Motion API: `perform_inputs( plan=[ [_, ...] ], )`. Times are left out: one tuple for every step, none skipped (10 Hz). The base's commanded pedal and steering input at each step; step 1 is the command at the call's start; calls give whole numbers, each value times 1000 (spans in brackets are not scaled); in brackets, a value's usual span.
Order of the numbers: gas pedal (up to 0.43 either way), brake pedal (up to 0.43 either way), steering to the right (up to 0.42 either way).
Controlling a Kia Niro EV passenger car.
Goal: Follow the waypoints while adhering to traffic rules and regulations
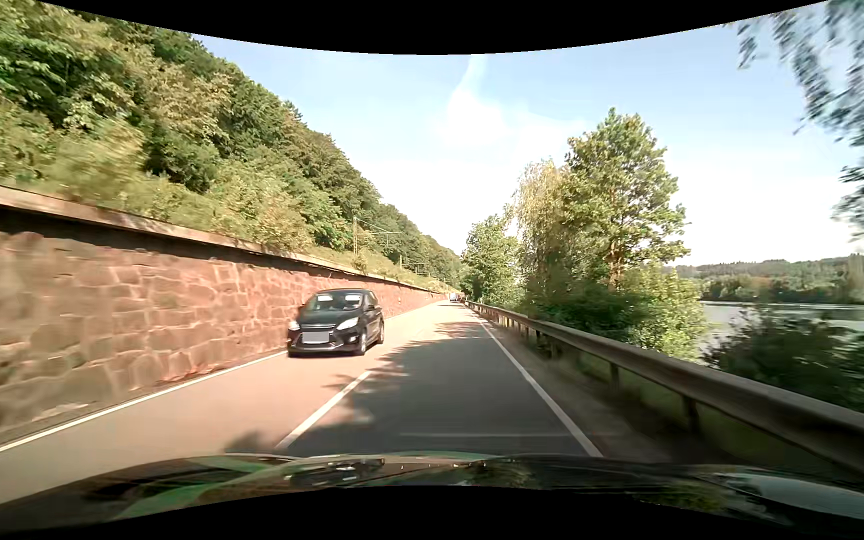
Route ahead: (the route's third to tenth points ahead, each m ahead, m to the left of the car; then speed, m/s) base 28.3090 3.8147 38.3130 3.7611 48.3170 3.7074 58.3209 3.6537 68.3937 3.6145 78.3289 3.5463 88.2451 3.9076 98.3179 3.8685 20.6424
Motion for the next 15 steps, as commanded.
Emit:
perform_inputs(
  plan=[
    [228,0,-6],
    [228,0,-6],
    [240,0,-6],
    [240,0,-5],
    [248,0,-5],
    [248,0,-5],
    [248,0,-5],
    [248,0,-4],
    [248,0,-3],
    [248,0,-3],
    [248,0,-3],
    [248,0,-3],
    [248,0,-3],
    [248,0,-3],
    [248,0,-4]
  ],
)
